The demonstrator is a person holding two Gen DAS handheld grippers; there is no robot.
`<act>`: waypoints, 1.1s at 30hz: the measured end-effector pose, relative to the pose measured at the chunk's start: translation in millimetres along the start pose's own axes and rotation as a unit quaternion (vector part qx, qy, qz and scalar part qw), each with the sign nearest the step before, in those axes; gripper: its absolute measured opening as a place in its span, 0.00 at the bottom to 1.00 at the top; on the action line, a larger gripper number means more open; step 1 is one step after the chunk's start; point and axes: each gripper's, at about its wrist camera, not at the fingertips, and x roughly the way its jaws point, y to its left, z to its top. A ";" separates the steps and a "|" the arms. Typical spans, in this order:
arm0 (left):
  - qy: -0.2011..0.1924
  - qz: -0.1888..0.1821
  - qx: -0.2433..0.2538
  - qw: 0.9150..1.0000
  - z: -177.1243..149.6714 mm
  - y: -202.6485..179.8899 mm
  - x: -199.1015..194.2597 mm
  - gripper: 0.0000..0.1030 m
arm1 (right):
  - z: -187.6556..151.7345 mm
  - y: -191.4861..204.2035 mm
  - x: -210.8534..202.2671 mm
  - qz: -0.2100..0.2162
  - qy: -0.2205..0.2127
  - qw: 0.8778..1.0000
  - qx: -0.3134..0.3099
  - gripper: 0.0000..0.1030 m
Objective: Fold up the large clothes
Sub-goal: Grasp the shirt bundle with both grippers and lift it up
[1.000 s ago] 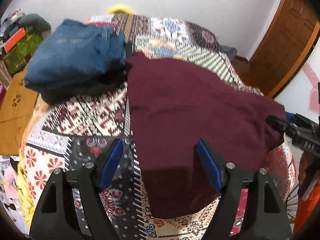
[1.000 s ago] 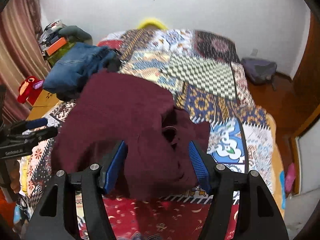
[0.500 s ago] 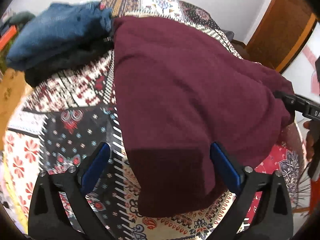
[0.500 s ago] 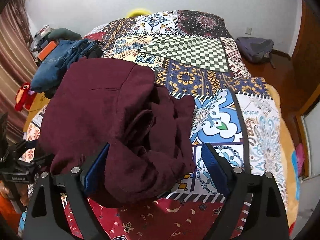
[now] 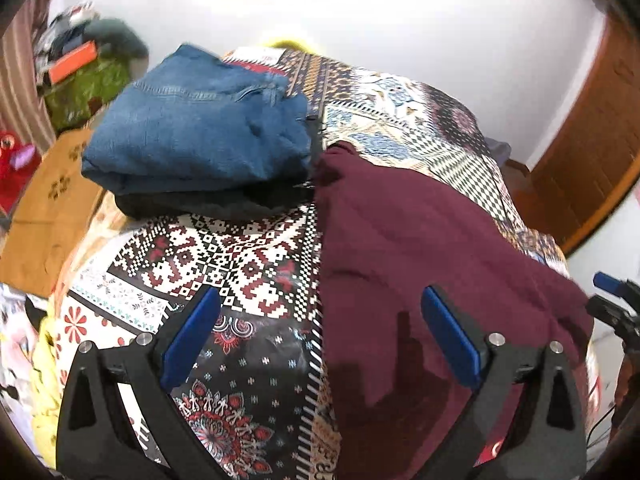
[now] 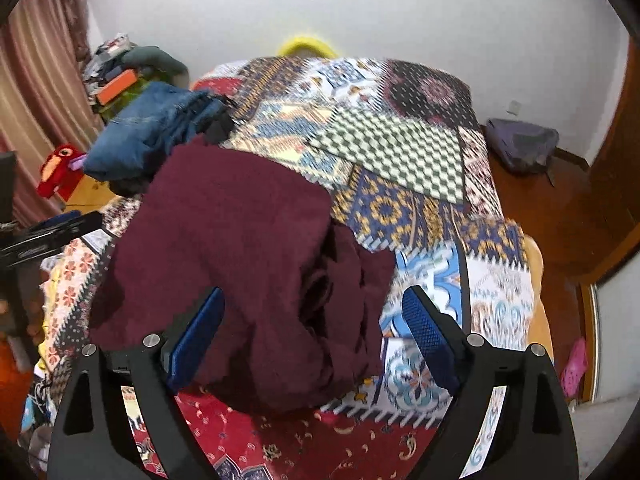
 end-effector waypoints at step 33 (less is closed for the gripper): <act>0.255 -0.241 -0.110 0.930 -17.1 -10.8 127.7 1.00 | 0.6 -67.6 116.6 0.113 0.210 0.964 0.121 0.99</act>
